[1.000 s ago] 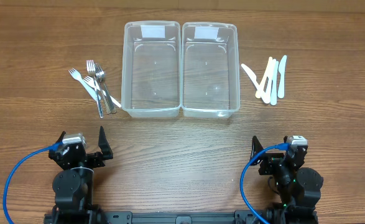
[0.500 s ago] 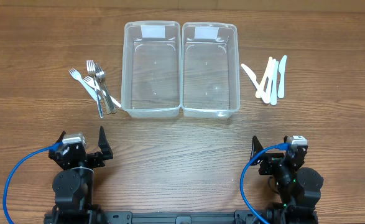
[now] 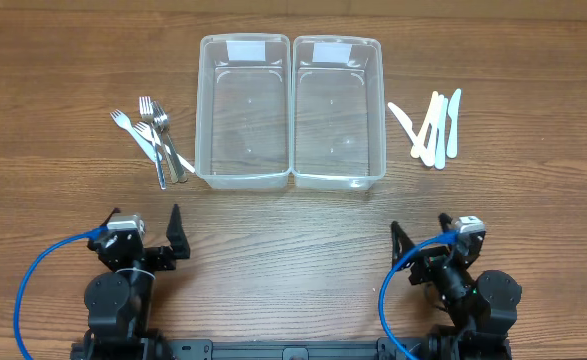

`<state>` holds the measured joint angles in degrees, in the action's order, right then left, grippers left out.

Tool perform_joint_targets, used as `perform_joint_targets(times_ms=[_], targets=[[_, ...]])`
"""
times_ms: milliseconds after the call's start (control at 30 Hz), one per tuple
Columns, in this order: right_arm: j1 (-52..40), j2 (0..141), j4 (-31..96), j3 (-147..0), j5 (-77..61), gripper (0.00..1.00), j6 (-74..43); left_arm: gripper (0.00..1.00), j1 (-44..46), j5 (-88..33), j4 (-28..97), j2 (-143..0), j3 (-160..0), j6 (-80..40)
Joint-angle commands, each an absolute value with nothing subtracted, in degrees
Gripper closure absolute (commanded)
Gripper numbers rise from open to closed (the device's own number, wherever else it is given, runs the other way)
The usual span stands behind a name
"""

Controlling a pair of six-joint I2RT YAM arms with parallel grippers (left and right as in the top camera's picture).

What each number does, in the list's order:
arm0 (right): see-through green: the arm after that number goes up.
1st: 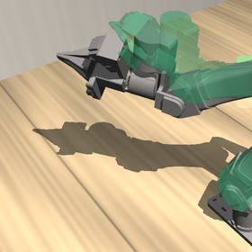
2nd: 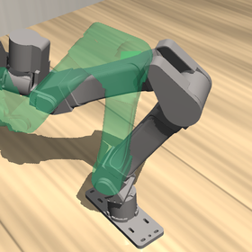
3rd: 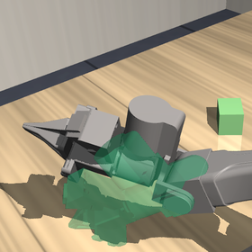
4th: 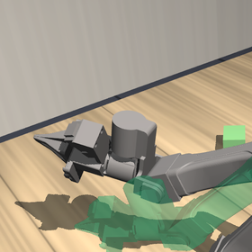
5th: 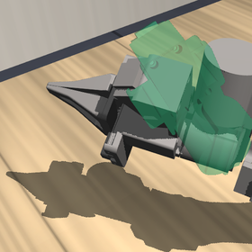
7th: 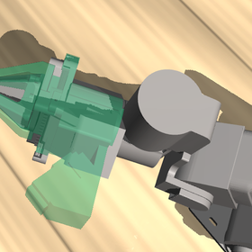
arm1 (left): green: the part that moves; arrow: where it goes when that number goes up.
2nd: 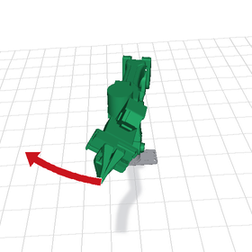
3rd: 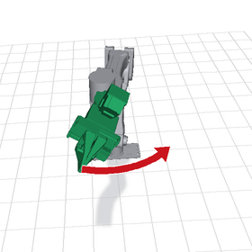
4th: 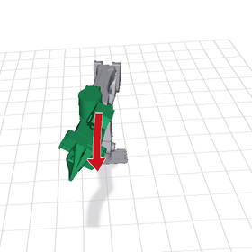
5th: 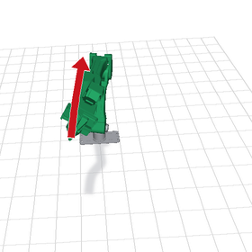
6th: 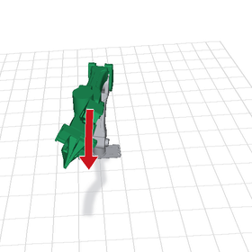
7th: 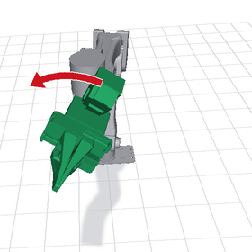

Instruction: Pack container

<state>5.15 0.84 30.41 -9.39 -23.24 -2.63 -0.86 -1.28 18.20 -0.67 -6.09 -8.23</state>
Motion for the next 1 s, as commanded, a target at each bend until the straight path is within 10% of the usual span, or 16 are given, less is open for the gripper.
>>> perform_joint_targets(times_ms=[0,367,967], targets=[[4.9,0.3,29.3,-9.1,-30.7,0.0,-11.8,0.0,-1.4,-12.6,17.8,-1.0,-5.5,-12.7],[4.9,7.7,29.4,-19.0,-22.7,0.0,-17.7,0.0,-1.4,-21.1,17.8,-3.6,-14.2,-18.9],[4.9,62.8,52.8,-69.4,-23.0,0.0,-10.4,0.0,-0.7,-21.9,39.5,-50.8,-55.5,-5.6]])
